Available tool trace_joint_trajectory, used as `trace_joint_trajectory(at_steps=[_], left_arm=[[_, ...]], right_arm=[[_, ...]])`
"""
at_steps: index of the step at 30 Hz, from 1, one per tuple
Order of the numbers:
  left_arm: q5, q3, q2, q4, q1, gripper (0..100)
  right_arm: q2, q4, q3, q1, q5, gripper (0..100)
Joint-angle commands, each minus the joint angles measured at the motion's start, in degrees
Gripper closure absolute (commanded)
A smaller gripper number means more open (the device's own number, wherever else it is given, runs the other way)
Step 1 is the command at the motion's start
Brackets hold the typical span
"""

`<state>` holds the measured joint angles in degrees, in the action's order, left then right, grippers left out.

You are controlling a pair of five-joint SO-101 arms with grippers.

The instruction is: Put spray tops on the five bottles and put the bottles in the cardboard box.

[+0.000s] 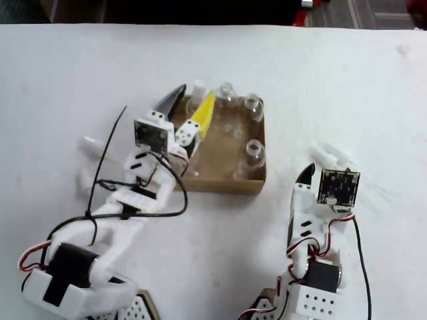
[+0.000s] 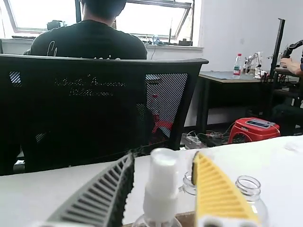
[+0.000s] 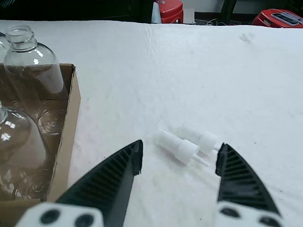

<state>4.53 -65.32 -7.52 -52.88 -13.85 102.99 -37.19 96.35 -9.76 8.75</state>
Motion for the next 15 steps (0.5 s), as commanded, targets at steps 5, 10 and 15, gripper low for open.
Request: trace_joint_trajectory(at_steps=[5,10,15], left_arm=[[2.8,0.1,-18.9,11.6,4.3,83],[2.9,10.6,-39.9,55.3,10.1,83],[2.4,27.3,-50.8,88.7,16.7,83]], right_arm=[[0.0,1.3,0.5,0.4,0.6,76.9],[0.0,1.3,0.5,0.4,0.6,76.9],[0.0,1.3,0.5,0.4,0.6,76.9]])
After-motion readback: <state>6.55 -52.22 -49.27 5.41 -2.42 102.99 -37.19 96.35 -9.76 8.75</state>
